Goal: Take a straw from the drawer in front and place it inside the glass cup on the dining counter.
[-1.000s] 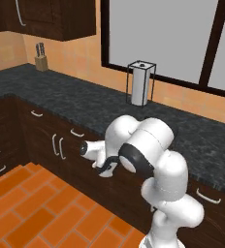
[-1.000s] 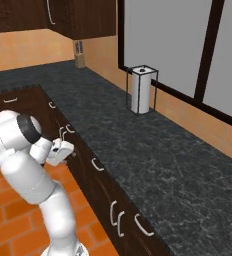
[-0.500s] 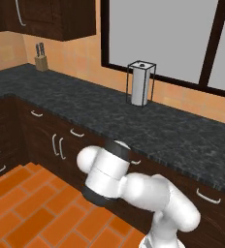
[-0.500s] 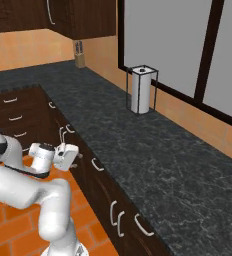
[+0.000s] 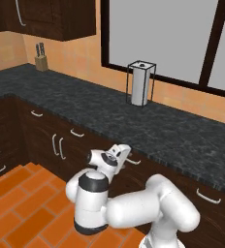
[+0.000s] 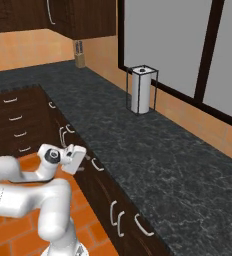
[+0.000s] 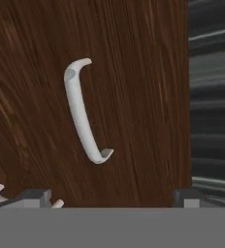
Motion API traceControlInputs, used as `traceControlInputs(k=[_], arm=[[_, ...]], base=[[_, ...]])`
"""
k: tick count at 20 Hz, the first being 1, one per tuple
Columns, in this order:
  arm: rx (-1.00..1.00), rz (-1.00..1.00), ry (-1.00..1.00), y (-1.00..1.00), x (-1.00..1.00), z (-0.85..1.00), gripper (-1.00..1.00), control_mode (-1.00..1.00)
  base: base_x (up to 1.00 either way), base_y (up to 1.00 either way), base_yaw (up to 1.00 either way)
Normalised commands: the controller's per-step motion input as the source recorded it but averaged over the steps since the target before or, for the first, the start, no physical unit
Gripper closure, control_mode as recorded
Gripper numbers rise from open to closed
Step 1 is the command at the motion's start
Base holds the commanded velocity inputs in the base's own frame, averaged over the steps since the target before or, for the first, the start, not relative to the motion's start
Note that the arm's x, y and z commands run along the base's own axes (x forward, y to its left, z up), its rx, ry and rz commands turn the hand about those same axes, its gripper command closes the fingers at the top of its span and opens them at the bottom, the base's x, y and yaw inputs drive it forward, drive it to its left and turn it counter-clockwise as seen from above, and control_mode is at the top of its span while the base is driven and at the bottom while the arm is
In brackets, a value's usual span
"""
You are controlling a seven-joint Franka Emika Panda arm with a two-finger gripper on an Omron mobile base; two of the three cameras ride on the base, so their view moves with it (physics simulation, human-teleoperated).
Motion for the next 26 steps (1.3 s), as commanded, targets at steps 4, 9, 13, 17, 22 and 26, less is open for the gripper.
traceControlInputs(k=[4,9,13,17,22,26], arm=[[-0.03,0.03,0.01,-0.09,0.22,-0.35,-1.00,-1.00],[-0.10,0.06,0.00,0.02,0.26,-0.60,-1.00,-1.00],[-0.05,0.07,0.00,0.00,0.35,-0.41,-1.00,-1.00],[-0.02,0.08,0.00,0.00,0.47,-0.17,-1.00,-1.00],[-0.01,0.08,0.00,0.00,0.50,-0.13,-1.00,-1.00],[-0.01,0.07,0.04,0.01,0.59,-0.39,-1.00,-1.00]], base=[[0.00,0.00,0.00],[0.00,0.00,0.00],[0.00,0.00,0.00],[0.00,0.00,0.00],[0.00,0.00,0.00],[0.00,0.00,0.00]])
